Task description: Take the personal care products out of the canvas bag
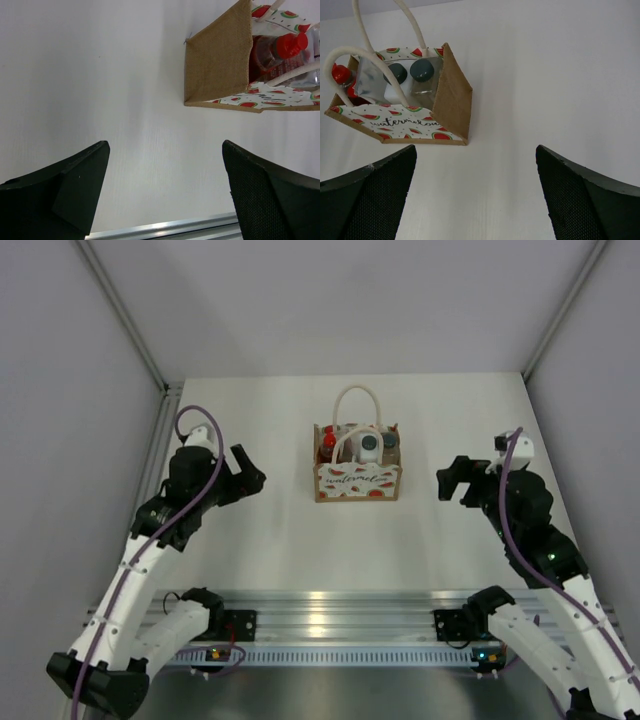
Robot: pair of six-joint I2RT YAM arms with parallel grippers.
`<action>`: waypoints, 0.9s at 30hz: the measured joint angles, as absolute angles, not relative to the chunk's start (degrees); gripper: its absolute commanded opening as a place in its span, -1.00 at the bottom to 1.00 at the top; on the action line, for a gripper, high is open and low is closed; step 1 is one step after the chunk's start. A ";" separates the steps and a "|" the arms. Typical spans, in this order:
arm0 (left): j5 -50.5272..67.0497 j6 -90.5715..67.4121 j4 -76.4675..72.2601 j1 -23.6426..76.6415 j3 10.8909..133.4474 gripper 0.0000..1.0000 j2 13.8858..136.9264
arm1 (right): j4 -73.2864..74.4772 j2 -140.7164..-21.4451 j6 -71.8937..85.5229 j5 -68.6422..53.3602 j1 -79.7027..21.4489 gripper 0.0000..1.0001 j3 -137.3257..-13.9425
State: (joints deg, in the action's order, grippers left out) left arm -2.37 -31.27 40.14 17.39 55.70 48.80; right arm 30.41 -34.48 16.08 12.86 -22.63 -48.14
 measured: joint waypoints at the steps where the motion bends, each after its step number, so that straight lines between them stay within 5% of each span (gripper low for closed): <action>1: -2.11 -32.58 39.64 17.39 55.70 0.97 49.36 | 30.41 -34.39 16.10 12.88 -22.63 0.99 -48.14; 14: -6.26 -44.31 35.48 23.24 57.56 0.95 63.09 | 30.39 -33.95 16.67 12.88 -22.63 0.99 -48.01; 27: -6.63 -50.83 24.27 31.09 61.43 0.57 79.05 | 30.04 -35.68 16.58 12.71 -22.63 0.99 -47.27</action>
